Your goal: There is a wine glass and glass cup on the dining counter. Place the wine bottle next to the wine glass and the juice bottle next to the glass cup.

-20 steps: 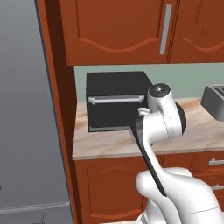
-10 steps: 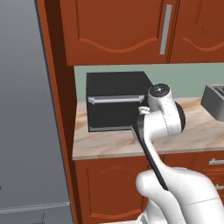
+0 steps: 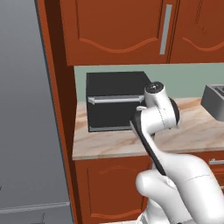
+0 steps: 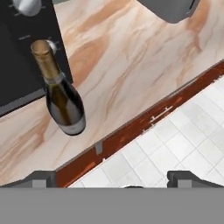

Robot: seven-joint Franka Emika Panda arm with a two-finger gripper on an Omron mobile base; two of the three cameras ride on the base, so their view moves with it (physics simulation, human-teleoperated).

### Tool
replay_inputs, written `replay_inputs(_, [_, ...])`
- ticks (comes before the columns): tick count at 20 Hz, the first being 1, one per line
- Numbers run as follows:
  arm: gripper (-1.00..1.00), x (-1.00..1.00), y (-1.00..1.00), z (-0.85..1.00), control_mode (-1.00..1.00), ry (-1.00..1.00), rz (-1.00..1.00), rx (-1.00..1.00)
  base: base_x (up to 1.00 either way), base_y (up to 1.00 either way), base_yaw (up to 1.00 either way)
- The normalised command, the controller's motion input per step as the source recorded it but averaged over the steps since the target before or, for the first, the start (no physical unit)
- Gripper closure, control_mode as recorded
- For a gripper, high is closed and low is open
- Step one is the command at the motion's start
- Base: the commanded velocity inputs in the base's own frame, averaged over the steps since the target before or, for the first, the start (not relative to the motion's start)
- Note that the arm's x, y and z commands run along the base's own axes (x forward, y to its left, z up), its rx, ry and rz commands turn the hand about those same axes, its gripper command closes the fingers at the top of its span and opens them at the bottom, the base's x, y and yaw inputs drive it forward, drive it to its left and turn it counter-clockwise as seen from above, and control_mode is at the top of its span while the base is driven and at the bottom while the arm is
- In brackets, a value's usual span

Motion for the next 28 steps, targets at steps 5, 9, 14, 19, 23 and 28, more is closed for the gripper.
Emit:
replay_inputs(5, [-1.0, 0.22, -0.08, -0.27, -1.0, 0.13, 0.09, 0.0, 0.0, 0.0, 0.0])
replay_inputs(9, [-1.0, 0.2, -0.14, -0.24, -1.0, 0.02, 0.12, -0.03, 0.0, 0.0, 0.0])
replay_inputs(14, [-1.0, 0.13, -0.08, -0.26, -1.0, -0.03, 0.15, -0.11, 0.0, 0.0, 0.0])
replay_inputs(19, [-1.0, 0.1, 0.0, -0.26, -1.0, -0.16, 0.13, -0.14, 0.0, 0.0, 0.0])
replay_inputs(23, [-1.0, 0.12, 0.01, -0.17, -1.0, -0.18, 0.13, -0.07, 0.0, 0.0, 0.0])
replay_inputs(28, [-1.0, 0.15, -0.04, -0.08, -1.0, -0.09, 0.12, 0.0, 0.0, 0.0, 0.0])
